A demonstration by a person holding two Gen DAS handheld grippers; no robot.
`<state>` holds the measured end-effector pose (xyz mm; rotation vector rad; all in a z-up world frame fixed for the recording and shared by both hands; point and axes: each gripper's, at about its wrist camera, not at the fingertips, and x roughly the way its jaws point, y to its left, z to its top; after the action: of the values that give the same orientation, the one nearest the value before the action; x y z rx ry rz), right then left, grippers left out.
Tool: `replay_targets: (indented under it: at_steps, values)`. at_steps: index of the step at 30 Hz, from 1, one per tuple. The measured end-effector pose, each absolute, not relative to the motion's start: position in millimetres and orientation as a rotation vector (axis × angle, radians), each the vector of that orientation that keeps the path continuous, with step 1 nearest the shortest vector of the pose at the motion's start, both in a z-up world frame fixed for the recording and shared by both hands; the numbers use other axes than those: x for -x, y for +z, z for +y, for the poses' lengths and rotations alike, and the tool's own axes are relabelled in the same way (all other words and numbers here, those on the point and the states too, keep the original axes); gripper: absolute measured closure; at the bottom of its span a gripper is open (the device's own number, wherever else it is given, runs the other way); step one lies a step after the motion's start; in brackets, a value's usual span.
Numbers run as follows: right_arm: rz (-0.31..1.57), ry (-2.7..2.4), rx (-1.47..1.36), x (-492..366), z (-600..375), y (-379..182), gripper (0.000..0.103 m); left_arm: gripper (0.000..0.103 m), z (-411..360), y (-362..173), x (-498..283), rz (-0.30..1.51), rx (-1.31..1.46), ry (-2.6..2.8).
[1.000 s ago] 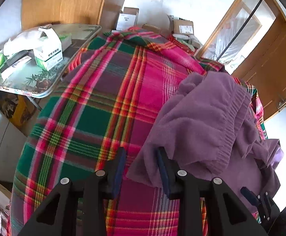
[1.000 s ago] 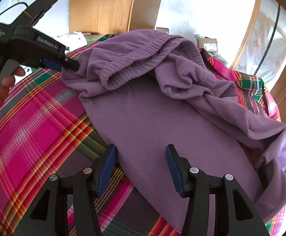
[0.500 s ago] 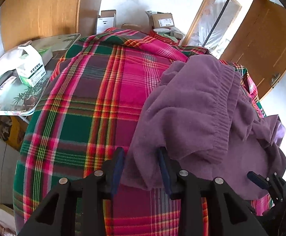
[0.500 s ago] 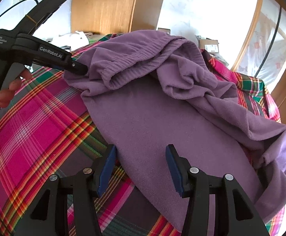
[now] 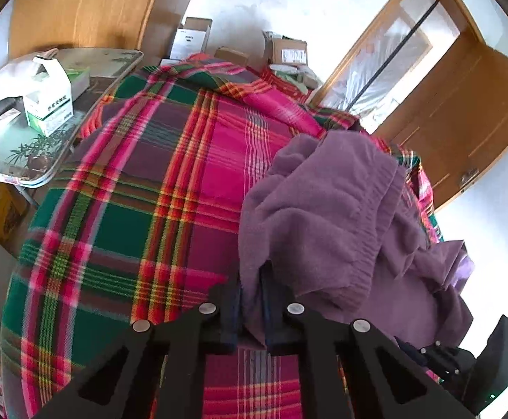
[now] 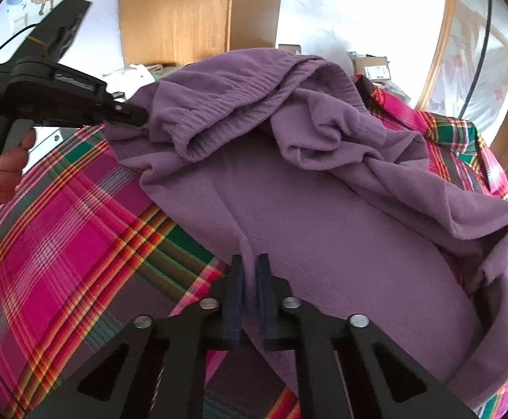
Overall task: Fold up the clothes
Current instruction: 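Grasp the purple trouser leg with the right tool while the left tool grasps the waistband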
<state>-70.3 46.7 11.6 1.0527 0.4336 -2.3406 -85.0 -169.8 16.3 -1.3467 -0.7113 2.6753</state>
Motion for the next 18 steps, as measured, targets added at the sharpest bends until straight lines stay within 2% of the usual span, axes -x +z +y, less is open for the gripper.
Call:
replay_targets:
  at_steps: [18]
  values:
    - [0.251,-2.534,-0.975,39.1,126.6,52.4,0.099,0.094,-143.1,39.7,28.6,-0.724,1.297,2.624]
